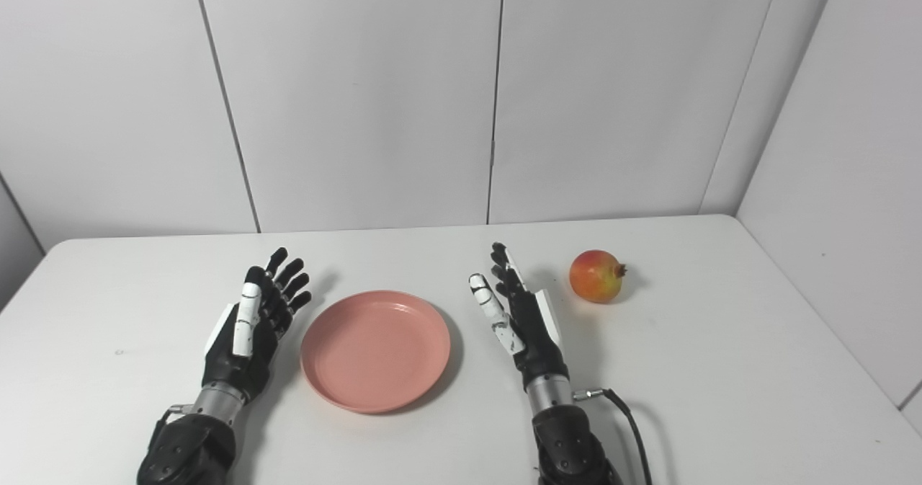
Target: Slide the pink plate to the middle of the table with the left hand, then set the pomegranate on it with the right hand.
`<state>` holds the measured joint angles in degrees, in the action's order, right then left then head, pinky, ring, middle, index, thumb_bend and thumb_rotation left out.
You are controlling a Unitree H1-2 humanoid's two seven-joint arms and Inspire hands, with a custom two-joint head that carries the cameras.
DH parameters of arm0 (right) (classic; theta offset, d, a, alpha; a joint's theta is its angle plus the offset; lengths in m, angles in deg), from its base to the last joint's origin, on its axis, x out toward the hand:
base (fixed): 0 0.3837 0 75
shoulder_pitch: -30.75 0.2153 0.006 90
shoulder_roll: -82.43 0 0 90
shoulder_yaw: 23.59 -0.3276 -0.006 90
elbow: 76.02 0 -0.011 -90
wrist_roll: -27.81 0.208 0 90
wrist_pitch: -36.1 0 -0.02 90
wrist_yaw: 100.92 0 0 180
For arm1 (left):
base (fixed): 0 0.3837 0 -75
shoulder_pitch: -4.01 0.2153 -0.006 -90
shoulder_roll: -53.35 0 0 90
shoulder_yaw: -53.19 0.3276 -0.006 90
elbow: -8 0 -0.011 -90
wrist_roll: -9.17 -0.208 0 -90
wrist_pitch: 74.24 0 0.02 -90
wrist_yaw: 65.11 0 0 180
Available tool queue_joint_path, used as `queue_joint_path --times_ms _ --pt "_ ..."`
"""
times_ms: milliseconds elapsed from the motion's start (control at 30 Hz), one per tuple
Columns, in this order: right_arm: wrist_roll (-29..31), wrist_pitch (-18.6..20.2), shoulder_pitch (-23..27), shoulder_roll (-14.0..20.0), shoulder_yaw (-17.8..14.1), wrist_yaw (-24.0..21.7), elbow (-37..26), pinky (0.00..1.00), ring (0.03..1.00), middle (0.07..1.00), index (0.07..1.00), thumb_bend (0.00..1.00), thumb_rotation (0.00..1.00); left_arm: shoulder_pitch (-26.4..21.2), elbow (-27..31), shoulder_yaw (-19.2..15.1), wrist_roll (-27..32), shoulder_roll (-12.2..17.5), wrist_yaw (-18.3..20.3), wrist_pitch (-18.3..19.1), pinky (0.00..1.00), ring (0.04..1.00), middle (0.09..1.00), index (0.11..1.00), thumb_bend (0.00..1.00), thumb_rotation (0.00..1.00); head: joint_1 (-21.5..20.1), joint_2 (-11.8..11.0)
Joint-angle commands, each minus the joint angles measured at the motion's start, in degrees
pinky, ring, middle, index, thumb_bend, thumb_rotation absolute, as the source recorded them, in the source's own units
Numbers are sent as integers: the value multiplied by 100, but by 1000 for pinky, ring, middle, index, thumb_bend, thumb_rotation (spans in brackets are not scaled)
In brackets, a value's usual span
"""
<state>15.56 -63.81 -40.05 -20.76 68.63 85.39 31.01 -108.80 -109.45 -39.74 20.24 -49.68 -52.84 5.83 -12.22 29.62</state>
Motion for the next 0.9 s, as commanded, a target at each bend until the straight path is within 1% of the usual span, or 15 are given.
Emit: queue_joint_path --times_ms 0,100,167,333,433,500,533,600,733,867 --pt "-199 -396 342 118 -50 230 -256 901 918 948 952 624 858 30 -206 14 -46 36 10 -224 932 959 968 977 670 1000 -32 28" --pt "-399 -452 431 287 -117 426 -343 895 924 943 947 637 833 11 -238 1 -86 38 -39 -240 928 956 965 972 669 1000 -87 49" --pt "-486 -448 475 358 -162 528 -392 877 916 928 941 635 776 21 -218 -1 -78 38 -36 -221 928 956 964 972 664 1000 -133 57" --pt "-724 -153 548 566 -253 623 -607 861 913 933 948 653 716 54 -165 15 -26 42 51 -183 933 959 970 978 659 1000 -242 79" --pt "-800 86 618 656 -369 667 -671 834 903 930 937 699 665 74 -123 53 4 55 143 -139 942 964 976 984 660 1000 -279 89" --pt "-849 217 634 731 -427 648 -725 835 909 939 939 717 649 89 -91 102 1 80 199 -107 950 968 981 991 658 1000 -284 91" --pt "-847 247 641 762 -457 645 -733 816 904 941 939 716 617 93 -81 122 14 90 232 -85 961 974 987 997 653 1000 -296 92" --pt "-897 294 656 821 -491 671 -731 817 904 935 937 716 585 96 -77 147 50 105 295 -63 971 979 993 1000 652 1000 -296 92" --pt "-1184 471 731 1016 -544 776 -690 793 871 918 930 750 582 111 -86 248 -59 186 338 -77 967 979 994 1000 659 1000 -336 91" --pt "-1318 575 777 1165 -567 840 -644 786 869 909 921 782 573 120 -86 294 -125 236 312 -90 962 973 988 1000 666 1000 -447 73"
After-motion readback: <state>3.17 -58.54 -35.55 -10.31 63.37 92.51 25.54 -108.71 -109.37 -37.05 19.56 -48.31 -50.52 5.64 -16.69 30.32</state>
